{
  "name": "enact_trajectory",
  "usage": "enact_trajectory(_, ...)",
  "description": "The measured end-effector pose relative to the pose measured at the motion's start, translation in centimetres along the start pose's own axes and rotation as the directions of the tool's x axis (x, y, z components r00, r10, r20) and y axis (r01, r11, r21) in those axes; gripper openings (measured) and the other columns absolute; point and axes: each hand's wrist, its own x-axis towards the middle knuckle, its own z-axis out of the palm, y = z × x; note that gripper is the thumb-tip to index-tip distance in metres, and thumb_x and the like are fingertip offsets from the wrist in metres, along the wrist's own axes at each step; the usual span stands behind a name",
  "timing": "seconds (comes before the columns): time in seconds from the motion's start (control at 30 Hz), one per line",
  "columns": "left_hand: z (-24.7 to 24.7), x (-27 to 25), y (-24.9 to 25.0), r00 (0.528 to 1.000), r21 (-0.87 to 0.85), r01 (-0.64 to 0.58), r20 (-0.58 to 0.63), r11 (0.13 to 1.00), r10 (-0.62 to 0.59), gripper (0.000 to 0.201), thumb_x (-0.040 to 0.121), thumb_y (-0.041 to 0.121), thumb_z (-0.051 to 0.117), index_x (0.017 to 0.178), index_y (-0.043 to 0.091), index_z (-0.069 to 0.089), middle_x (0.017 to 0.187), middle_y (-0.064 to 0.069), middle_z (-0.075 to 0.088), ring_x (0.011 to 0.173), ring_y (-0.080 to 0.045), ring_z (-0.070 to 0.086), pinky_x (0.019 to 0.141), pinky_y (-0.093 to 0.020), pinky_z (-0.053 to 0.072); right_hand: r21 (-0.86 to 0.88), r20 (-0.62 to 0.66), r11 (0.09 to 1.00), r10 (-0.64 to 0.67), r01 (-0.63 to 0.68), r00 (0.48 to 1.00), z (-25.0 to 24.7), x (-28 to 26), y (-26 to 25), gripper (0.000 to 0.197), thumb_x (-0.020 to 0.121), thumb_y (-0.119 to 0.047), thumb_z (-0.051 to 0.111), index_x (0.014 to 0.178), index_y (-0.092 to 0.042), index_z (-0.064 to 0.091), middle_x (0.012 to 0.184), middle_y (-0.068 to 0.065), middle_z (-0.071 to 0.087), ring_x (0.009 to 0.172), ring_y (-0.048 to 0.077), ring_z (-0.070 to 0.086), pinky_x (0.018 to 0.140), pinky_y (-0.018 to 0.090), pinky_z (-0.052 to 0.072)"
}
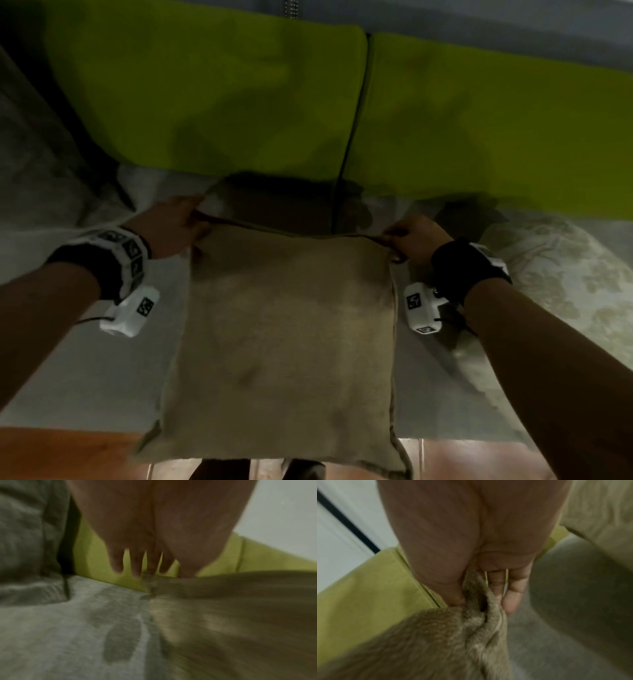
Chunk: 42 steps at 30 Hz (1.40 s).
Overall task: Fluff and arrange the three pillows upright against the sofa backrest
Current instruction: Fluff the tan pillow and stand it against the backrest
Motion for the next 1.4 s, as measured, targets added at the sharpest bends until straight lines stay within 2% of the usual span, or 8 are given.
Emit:
enact_trajectory(0.3,-1.5,0.8,-1.1,0.998,-0.030,0.038,-0.044,0.999,-0.039,0.038,0.100,0.047,0.048,0.088,0.016,0.064,0.088,-0.009,0.069,0.095,-0.033,0.064,0.077,-0.035,0.042,-0.230,-0.123,0.973,0.004,-0.033,0.992,-0.1,-0.2,1.2,0.029,0.104,-0.035,0.056,0.123,-0.017,0.068,0.122,0.019,0.067,0.112,0.038,0.062,0.086,0.038,0.049)
enact_trajectory(0.53,0.7,-4.2,2.9,0.886,-0.126,-0.210,-0.444,0.970,0.135,0.062,0.095,0.053,0.051,0.144,0.015,0.046,0.142,-0.020,0.049,0.121,-0.041,0.053,0.103,-0.048,0.042,-0.128,-0.326,0.922,-0.388,0.367,0.862,3.7,-8.5,-0.4,0.057,0.101,-0.037,0.054,0.154,-0.021,0.040,0.161,0.012,0.034,0.144,0.031,0.029,0.118,0.049,0.029)
enact_trajectory(0.6,1.4,-6.8,4.3,0.897,-0.155,-0.337,-0.352,0.929,0.267,0.077,0.085,0.074,0.042,0.152,0.037,0.033,0.157,-0.007,0.034,0.139,-0.029,0.040,0.113,-0.047,0.036,-0.156,-0.211,0.824,-0.566,0.544,0.797,6.1,-11.6,-1.0,0.068,0.099,-0.052,0.052,0.158,-0.027,0.030,0.168,0.006,0.021,0.154,0.024,0.010,0.123,0.053,0.017)
enact_trajectory(0.77,7.1,-9.1,5.3,0.936,-0.116,-0.295,0.165,0.949,0.311,0.109,0.058,0.099,0.046,0.145,0.066,-0.011,0.166,0.014,-0.016,0.154,-0.018,-0.005,0.124,-0.048,0.014,0.003,0.114,0.920,-0.390,0.392,0.914,10.6,-10.6,1.1,0.087,0.090,-0.076,0.049,0.156,-0.058,-0.005,0.167,-0.017,-0.024,0.151,0.019,-0.032,0.123,0.059,-0.013)
enact_trajectory(1.03,6.2,-8.3,5.1,0.961,-0.125,-0.175,0.192,0.977,0.197,0.117,0.052,0.092,0.058,0.144,0.067,-0.010,0.166,0.008,-0.002,0.152,-0.020,0.009,0.122,-0.040,0.017,0.237,0.108,0.970,-0.083,0.056,0.991,7.5,-5.2,4.3,0.073,0.100,-0.072,0.025,0.163,-0.038,0.011,0.173,-0.004,0.001,0.158,0.022,0.005,0.126,0.046,0.005)
enact_trajectory(1.17,6.1,-6.5,-0.3,0.989,-0.248,-0.084,0.101,0.965,0.112,0.089,0.070,0.083,0.057,0.148,0.063,0.017,0.148,-0.008,0.041,0.132,-0.031,0.045,0.109,-0.052,0.039,0.312,-0.053,0.946,0.106,-0.084,0.993,6.4,-4.0,5.9,0.067,0.101,-0.064,0.034,0.160,-0.034,0.021,0.168,0.007,0.024,0.150,0.031,0.031,0.122,0.044,0.024)
enact_trajectory(1.27,6.0,-5.6,-4.3,0.994,-0.497,0.029,-0.075,0.867,-0.076,0.056,0.093,0.060,0.054,0.145,0.044,0.039,0.142,-0.014,0.049,0.126,-0.038,0.050,0.099,-0.060,0.044,0.260,-0.013,0.952,0.171,-0.162,0.985,5.5,-3.8,6.2,0.054,0.101,-0.045,0.050,0.149,-0.022,0.044,0.145,0.015,0.055,0.130,0.037,0.054,0.108,0.043,0.045)
enact_trajectory(1.4,5.5,-7.2,0.7,0.929,-0.658,0.365,0.209,0.659,-0.306,0.030,0.105,0.019,0.046,0.133,0.015,0.054,0.120,-0.011,0.064,0.102,-0.030,0.061,0.092,-0.046,0.049,0.318,-0.005,0.934,0.173,-0.163,0.985,5.4,-3.7,5.6,0.034,0.098,-0.045,0.058,0.113,-0.017,0.072,0.116,0.012,0.071,0.109,0.033,0.067,0.099,0.046,0.054)
